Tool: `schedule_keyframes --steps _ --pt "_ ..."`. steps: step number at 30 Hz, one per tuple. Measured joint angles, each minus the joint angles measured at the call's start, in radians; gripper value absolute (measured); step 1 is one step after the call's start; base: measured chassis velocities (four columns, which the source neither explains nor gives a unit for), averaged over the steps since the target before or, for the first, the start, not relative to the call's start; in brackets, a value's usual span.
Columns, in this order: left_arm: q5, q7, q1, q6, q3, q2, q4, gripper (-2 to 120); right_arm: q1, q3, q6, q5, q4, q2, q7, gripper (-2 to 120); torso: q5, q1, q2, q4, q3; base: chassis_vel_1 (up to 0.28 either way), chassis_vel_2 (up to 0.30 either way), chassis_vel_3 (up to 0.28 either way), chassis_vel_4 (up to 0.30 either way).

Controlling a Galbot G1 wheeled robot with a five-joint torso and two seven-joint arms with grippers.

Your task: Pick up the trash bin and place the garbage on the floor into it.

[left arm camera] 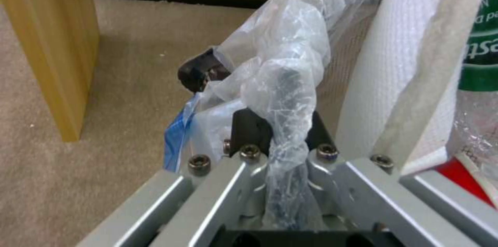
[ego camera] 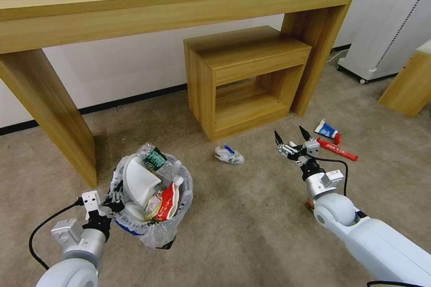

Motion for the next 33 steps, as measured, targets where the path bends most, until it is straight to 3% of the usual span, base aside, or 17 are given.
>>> schedule_keyframes --steps 33 --pt "-0.002 -0.001 -0.01 0.0 0.005 -0.003 0.007 3 0.022 -0.02 0.007 -0.011 -0.026 0.006 -0.012 83 0.0001 0.0 0.0 0.0 0.0 -0.057 0.059 0.06 -0.06"
